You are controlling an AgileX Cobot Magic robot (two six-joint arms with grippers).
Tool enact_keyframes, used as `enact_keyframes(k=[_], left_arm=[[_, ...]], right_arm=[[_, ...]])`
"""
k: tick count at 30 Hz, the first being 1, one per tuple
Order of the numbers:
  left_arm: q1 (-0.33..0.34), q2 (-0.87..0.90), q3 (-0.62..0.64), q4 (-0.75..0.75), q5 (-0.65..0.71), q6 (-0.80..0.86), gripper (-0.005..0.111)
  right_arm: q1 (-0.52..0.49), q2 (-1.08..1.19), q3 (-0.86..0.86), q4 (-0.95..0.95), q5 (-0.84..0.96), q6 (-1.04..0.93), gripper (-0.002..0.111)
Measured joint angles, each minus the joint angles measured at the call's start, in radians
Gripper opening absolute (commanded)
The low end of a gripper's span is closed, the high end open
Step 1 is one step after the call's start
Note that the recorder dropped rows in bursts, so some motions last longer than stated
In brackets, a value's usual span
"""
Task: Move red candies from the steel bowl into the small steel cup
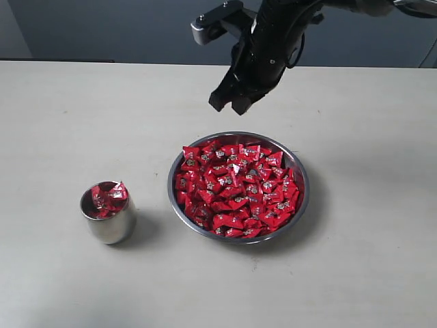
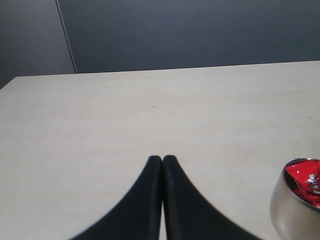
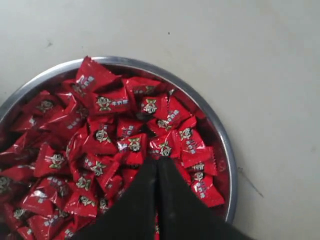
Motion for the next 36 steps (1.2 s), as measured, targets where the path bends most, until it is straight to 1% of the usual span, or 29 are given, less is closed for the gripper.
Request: enact_keyframes(k=[6, 17, 30, 33, 36], left_arm=[[0.0, 0.0, 0.0, 0.0, 0.0, 0.0, 0.0], [0.0, 0.0, 0.0, 0.0, 0.0, 0.0, 0.0], [0.0, 0.0, 0.0, 0.0, 0.0, 0.0, 0.0], [0.0, 0.0, 0.0, 0.0, 0.0, 0.0, 0.0], [0.0, 0.0, 0.0, 0.0, 0.0, 0.0, 0.0]], right_arm=[[-0.009, 0.0, 0.087, 0.013, -0.047, -0.013, -0.001], [-0.011, -0.05, 0.216, 0.058, -0.188, -0.031, -0.001], [-0.011, -0.052, 0.24, 0.086, -0.253, -0.031, -0.001], [-0.011, -0.06, 0.248, 0.116, -0.3, -0.031, -0.001], [-0.011, -0.098, 0.283, 0.145, -0.392, -0.031, -0.001]])
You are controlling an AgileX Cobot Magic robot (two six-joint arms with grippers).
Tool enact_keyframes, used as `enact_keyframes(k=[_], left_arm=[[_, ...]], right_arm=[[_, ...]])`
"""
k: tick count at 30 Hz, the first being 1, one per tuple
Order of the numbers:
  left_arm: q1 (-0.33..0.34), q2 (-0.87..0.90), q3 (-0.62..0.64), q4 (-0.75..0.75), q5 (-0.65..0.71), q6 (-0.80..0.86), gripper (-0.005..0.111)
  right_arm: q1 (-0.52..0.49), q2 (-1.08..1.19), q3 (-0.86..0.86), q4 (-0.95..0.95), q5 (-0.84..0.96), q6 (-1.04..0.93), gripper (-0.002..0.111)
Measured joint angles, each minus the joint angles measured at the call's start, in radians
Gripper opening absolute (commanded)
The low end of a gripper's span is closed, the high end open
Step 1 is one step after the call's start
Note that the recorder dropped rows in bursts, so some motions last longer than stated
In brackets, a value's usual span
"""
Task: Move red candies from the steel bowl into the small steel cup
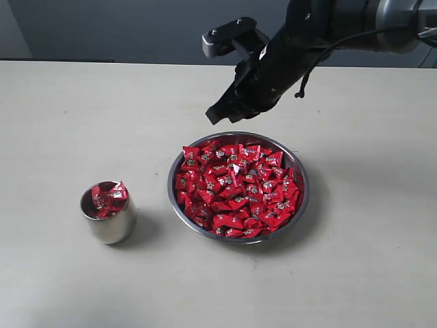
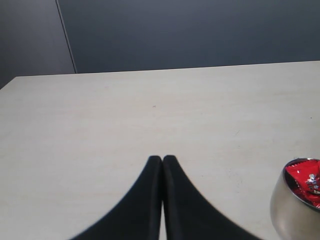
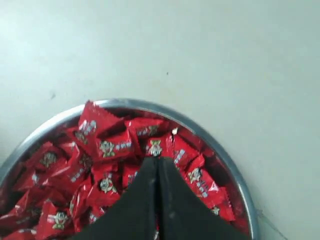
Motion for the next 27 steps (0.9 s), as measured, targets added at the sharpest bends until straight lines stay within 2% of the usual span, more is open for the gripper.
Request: enact_keyframes(k=[14, 27], left_arm=[[0.0, 0.0, 0.0, 0.0, 0.0, 0.0, 0.0], [0.0, 0.0, 0.0, 0.0, 0.0, 0.0, 0.0]], right_arm=[[-0.024, -0.27, 0.32, 0.025, -0.345, 0.004, -0.001], [-0.053, -0.341, 0.354, 0.03, -0.372, 0.006, -0.001]])
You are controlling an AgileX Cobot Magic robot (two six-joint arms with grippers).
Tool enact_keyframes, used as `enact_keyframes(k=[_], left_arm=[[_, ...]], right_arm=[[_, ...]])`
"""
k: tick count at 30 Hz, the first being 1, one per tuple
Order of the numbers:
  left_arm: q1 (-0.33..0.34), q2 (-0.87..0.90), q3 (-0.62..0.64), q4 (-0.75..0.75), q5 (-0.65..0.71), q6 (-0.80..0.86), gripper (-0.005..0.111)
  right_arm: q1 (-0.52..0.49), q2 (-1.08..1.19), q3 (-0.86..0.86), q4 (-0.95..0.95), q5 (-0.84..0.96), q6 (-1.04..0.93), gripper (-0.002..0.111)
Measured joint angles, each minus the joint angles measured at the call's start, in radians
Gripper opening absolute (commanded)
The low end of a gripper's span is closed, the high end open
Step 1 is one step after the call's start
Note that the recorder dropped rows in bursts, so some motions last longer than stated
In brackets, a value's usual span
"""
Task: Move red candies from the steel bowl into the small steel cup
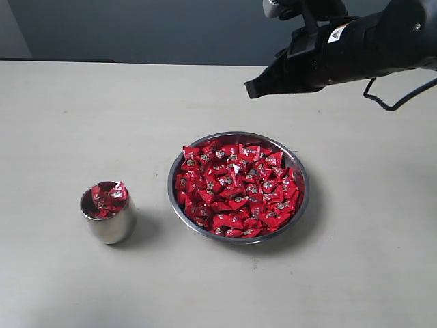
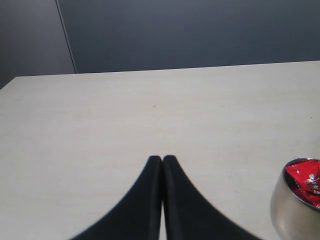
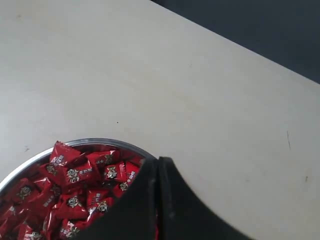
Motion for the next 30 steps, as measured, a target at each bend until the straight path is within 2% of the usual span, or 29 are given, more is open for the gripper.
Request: enact_keyframes(k=[9, 13, 18, 24, 30], left_arm=[[0.0, 0.0, 0.0, 0.0, 0.0, 0.0, 0.0], [0.0, 0.0, 0.0, 0.0, 0.0, 0.0, 0.0], [0.0, 0.0, 0.0, 0.0, 0.0, 0.0, 0.0], [0.0, 0.0, 0.0, 0.0, 0.0, 0.0, 0.0], [0.0, 0.0, 0.0, 0.0, 0.0, 0.0, 0.0]], right_arm=[[-0.008, -0.012, 0.001, 0.0, 0.01, 0.034, -0.001], [-0.008, -0.079, 0.058, 0.01, -0.055, 0.035, -0.001], [-0.008, -0.221, 0.185, 0.059, -0.158, 0.039, -0.001], [-0.008, -0.412, 0.206, 0.07, -0.122, 0.039, -0.001], [-0.008, -0.614, 0.31, 0.07, -0.122, 0.039, -0.001]])
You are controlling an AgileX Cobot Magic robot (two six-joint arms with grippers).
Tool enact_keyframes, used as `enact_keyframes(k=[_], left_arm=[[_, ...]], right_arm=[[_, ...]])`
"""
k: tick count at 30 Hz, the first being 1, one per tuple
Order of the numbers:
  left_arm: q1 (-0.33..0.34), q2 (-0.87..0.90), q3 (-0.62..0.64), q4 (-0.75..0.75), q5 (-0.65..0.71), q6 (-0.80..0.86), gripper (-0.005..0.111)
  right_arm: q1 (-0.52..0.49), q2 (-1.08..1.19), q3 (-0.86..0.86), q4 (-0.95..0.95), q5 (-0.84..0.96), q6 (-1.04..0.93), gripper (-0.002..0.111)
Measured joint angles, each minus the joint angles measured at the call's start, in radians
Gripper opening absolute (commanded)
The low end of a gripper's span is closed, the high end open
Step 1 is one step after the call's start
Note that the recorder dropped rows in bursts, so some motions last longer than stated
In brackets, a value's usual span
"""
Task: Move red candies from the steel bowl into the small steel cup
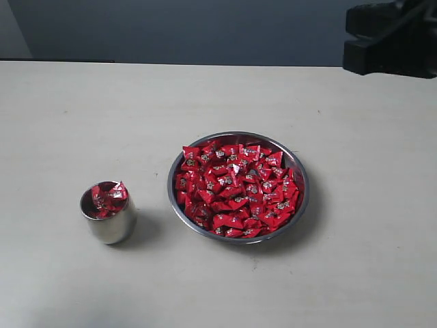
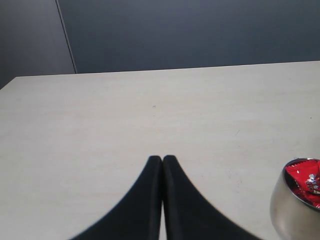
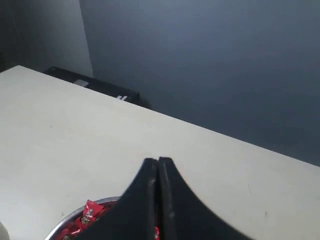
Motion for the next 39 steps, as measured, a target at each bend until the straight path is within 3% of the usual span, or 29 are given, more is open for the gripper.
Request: enact_keyframes(k=[9, 23, 28, 39], left_arm=[[0.0, 0.0, 0.0, 0.0, 0.0, 0.0, 0.0], [0.0, 0.0, 0.0, 0.0, 0.0, 0.0, 0.0], [0.0, 0.0, 0.0, 0.0, 0.0, 0.0, 0.0], [0.0, 0.0, 0.0, 0.0, 0.0, 0.0, 0.0]], right_arm=[[0.0, -0.137, 0.012, -0.035, 0.099, 0.0, -0.001], [-0.012, -0.159, 0.016, -0.198, 0.168, 0.0, -0.001], [-0.095, -0.199, 0.047, -0.191, 0.178, 0.035, -0.001], [-0.374, -0.317, 0.161, -0.124, 0.197, 0.048, -0.001]])
